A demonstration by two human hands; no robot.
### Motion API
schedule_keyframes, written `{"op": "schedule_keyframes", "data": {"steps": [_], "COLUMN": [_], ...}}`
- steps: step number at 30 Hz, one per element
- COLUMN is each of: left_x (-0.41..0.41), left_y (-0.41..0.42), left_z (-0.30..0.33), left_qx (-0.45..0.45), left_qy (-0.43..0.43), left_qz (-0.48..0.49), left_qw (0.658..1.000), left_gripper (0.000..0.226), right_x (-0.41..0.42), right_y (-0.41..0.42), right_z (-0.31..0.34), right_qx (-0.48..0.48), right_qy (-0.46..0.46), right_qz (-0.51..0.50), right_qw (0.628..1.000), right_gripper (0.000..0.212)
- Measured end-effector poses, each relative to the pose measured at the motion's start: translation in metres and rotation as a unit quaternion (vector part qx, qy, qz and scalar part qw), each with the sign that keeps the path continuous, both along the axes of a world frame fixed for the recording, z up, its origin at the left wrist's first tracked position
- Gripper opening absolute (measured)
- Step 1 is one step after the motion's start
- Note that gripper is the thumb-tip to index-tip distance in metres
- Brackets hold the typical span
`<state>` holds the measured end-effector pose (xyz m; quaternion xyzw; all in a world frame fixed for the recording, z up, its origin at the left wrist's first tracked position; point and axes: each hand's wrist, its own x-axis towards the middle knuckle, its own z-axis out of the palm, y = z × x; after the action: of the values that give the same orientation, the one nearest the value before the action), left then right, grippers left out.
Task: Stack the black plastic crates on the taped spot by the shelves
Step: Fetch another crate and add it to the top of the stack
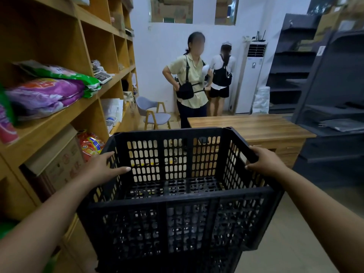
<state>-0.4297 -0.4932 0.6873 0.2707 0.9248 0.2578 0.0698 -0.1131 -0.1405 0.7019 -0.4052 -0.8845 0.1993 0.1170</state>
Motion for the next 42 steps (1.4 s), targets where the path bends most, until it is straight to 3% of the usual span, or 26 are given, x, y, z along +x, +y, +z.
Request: {"op": "schedule_keyframes", "data": {"steps": [8, 22, 29, 35, 39, 42], "left_x": [-0.003, -0.009, -0.017, -0.018, -0.018, -0.01], "left_y": [0.001, -0.005, -0.012, -0.01, -0.011, -0.012], "left_z": [0.02, 0.003, 0.004, -0.001, -0.001, 0.004], "left_qx": [0.041, -0.051, -0.01, -0.053, -0.112, -0.146], "left_qy": [0.003, 0.04, 0.024, 0.046, 0.058, 0.079], "left_qz": [0.008, 0.026, 0.014, 0.021, 0.021, 0.025], "left_qw": [0.999, 0.998, 1.0, 0.997, 0.992, 0.986], "left_gripper": [0.107, 0.097, 0.108, 0.105, 0.116, 0.102], "right_x": [-0.013, -0.032, -0.032, -0.027, -0.026, -0.025], "right_y": [-0.002, -0.012, -0.021, -0.031, -0.035, -0.035], "right_z": [0.014, 0.003, 0.006, 0.0, 0.001, 0.002], "right_qx": [-0.024, 0.021, 0.006, 0.055, 0.063, 0.055], "right_qy": [0.046, 0.014, 0.009, -0.008, -0.002, -0.014], "right_qz": [0.009, -0.001, -0.003, -0.003, 0.006, -0.004], "right_qw": [0.999, 1.0, 1.0, 0.998, 0.998, 0.998], "right_gripper": [0.07, 0.079, 0.078, 0.075, 0.064, 0.071]}}
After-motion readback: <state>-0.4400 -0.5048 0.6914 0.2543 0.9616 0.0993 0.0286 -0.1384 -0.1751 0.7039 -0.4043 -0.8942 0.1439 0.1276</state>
